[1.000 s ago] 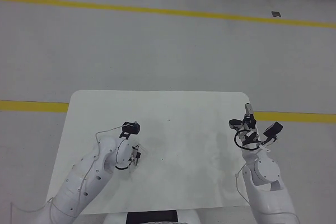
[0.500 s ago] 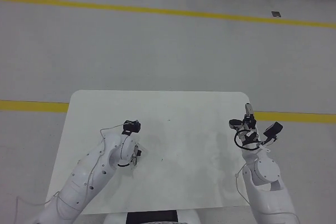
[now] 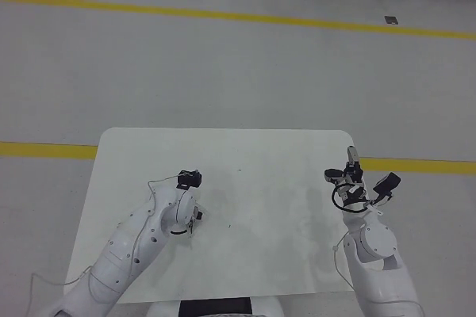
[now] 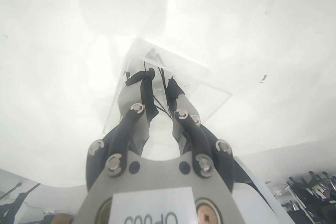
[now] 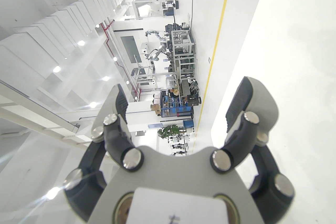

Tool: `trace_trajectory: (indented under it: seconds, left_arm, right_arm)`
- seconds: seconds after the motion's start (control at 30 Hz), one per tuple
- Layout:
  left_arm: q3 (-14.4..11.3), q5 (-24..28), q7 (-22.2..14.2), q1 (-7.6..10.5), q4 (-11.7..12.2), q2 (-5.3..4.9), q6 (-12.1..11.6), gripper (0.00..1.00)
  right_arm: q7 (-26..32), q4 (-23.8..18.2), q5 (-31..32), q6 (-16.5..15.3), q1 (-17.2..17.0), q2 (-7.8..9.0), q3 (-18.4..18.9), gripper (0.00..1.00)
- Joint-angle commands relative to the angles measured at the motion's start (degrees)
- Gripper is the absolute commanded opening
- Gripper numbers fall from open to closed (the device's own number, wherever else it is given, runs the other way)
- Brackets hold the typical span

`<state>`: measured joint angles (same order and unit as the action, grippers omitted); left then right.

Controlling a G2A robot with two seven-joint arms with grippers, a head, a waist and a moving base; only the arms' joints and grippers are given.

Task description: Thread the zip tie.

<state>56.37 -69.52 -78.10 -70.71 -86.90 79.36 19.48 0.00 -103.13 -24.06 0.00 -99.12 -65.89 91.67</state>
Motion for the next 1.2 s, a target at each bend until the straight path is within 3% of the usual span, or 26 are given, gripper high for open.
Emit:
trace_trajectory:
  seconds: [0.0, 0.3, 0.67, 0.73, 0.77, 0.83, 1.0, 1.17]
  left_arm:
    - [0.01, 0.03, 0.01, 0.09, 0.28, 0.13, 0.00, 0.13]
    - [0.62, -0.29, 0.04, -0.48, -0.54, 0.36, 0.00, 0.00]
    - [1.42, -0.79, 0.00, -1.36, -1.55, 0.35, 0.00, 0.00]
    - [1.50, -0.64, 0.11, -1.38, -1.37, 0.36, 0.00, 0.07]
    - [1.49, -0.49, 0.15, -1.38, -1.30, 0.38, 0.00, 0.16]
    - [1.42, -0.27, 0.19, -1.36, -1.17, 0.41, 0.00, 0.21]
    - [1.12, 0.14, 0.28, -0.99, -0.66, 0.47, 0.00, 0.23]
    - [0.89, 0.55, 0.53, -0.70, -0.09, 0.48, 0.00, 0.18]
  right_arm:
    - [0.00, 0.00, 0.00, 0.00, 0.00, 0.00, 0.00, 1.00]
    - [0.00, 0.00, 0.00, 0.00, 0.00, 0.00, 0.00, 1.00]
    - [0.00, 0.00, 0.00, 0.00, 0.00, 0.00, 0.00, 1.00]
    - [0.00, 0.00, 0.00, 0.00, 0.00, 0.00, 0.00, 1.00]
    - [0.00, 0.00, 0.00, 0.00, 0.00, 0.00, 0.00, 1.00]
    - [0.00, 0.00, 0.00, 0.00, 0.00, 0.00, 0.00, 1.00]
    - [0.00, 0.00, 0.00, 0.00, 0.00, 0.00, 0.00, 1.00]
    - [0.00, 0.00, 0.00, 0.00, 0.00, 0.00, 0.00, 1.00]
